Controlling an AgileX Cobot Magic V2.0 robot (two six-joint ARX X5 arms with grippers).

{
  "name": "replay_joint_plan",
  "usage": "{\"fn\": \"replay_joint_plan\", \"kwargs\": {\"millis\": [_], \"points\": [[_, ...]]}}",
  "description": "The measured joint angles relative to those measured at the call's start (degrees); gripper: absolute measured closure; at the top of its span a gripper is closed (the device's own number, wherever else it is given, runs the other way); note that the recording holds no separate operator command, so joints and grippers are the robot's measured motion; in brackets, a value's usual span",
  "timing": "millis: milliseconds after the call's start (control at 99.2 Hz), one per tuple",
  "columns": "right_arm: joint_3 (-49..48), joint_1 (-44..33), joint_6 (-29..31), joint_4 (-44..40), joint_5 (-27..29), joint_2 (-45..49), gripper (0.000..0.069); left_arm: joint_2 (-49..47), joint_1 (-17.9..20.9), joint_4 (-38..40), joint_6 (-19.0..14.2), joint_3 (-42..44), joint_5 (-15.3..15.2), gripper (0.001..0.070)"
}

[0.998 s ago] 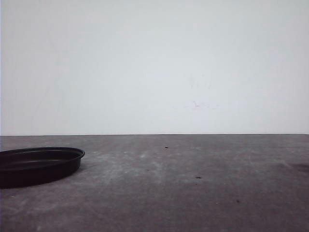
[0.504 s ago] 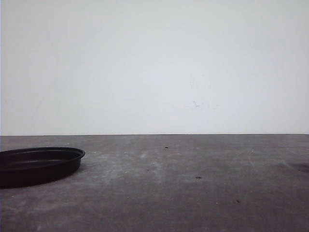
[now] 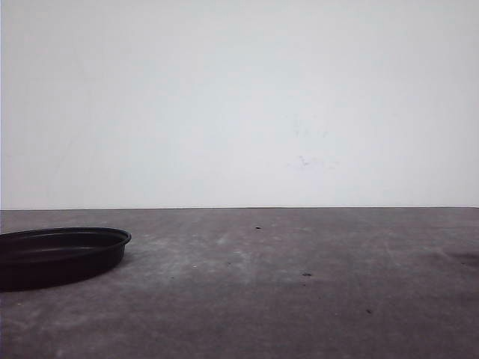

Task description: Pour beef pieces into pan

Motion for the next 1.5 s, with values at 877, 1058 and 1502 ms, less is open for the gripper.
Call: {"fn": "replay_joint_plan", "kwargs": {"millis": [877,1058,1502], "points": [[46.3,0.0,-7.8,-18.5,-7.1,23.3,0.0249,28.7,-0.2,-9.4,12.2,48.8,2.9,0.0214],[46.3,0.0,-6.2,-21.3,-9.4,23.8,0.0043,28.9,-0.2,-15.3,12.2,48.8,2.7,0.0057],[46.3,0.0,-3.5,-30.6,-10.2,32.7,0.0006,28.8,-0.2,-22.3,12.4,48.8,-5.3,0.0123]]}}
